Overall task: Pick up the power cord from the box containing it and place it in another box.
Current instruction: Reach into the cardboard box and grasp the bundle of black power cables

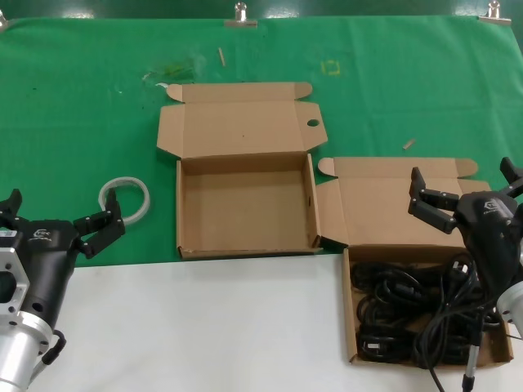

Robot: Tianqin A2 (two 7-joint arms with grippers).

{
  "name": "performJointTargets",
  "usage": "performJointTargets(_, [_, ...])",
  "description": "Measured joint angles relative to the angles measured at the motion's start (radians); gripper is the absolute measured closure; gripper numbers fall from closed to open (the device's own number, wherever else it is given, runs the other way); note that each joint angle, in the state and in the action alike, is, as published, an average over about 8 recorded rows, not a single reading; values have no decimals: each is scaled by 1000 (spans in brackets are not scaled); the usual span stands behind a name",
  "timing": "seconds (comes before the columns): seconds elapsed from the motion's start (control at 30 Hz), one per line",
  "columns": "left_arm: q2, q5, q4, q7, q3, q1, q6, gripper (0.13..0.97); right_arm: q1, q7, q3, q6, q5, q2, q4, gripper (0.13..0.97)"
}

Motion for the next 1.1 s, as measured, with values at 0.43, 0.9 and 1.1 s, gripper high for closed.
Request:
performJointTargets(0.43, [0,0,0,0,0,0,0,132,0,0,0,0,0,0,0,129])
performJointTargets(0.9, [0,0,0,0,0,0,0,132,0,0,0,0,0,0,0,129])
performJointTargets(1.1, [0,0,0,0,0,0,0,132,0,0,0,0,0,0,0,129])
